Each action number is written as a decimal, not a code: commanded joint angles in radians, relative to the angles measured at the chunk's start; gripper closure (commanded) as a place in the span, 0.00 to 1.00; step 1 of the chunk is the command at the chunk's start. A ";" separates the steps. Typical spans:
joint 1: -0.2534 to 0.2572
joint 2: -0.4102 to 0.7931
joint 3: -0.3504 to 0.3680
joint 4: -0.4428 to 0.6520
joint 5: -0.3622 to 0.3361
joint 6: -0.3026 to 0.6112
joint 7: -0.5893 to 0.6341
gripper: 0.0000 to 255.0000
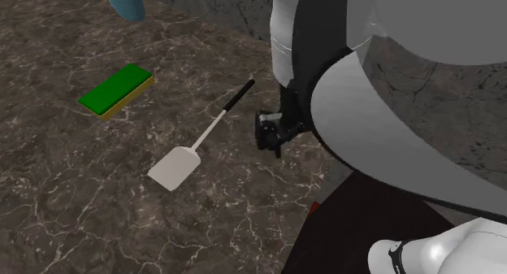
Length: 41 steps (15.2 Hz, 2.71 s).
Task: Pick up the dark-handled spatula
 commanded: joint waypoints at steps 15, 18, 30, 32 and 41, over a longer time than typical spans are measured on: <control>-0.212 0.486 0.345 0.430 -0.170 0.155 0.972 0.00; -0.211 0.481 0.344 0.386 -0.166 0.195 0.971 0.00; -0.210 0.477 0.344 0.347 -0.163 0.231 0.971 1.00; -0.210 0.479 0.344 0.350 -0.165 0.230 0.972 1.00; -0.211 0.495 0.346 0.484 -0.176 0.107 0.974 1.00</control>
